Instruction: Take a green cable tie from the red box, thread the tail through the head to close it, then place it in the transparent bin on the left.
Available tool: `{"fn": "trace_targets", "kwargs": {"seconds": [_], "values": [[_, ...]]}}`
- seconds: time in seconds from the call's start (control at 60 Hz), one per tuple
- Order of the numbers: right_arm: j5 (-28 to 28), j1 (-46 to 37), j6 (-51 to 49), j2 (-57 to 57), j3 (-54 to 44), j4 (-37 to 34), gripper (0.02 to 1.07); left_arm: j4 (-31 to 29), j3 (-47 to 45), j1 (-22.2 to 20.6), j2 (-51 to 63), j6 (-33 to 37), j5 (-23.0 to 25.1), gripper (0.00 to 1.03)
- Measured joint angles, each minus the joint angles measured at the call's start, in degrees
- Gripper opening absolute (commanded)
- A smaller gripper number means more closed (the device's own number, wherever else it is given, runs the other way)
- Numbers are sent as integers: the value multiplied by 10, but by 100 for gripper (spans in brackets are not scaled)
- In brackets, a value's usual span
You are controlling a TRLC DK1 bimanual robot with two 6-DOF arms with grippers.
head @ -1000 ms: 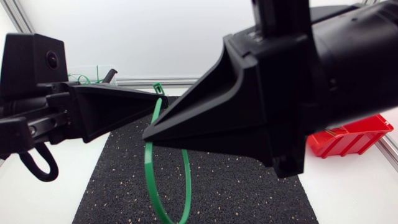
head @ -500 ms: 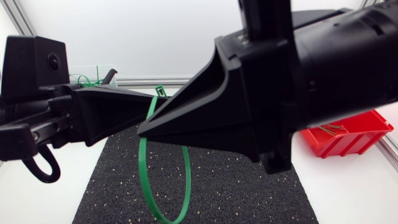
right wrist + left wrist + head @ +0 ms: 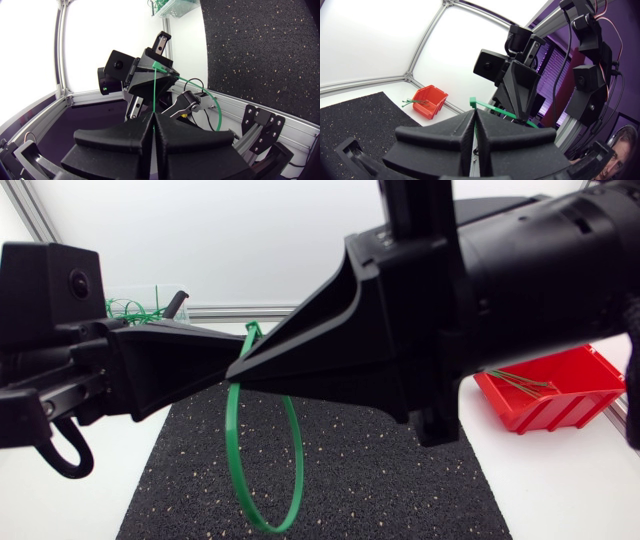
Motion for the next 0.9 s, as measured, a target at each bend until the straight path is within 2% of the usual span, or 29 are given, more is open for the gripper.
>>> {"fn": "trace_targets", "kwargs": {"seconds": [0.9], "values": [[-20,-19,0,5,-19,10,7,-16,-4,-10,-17,0,-18,4]]}}
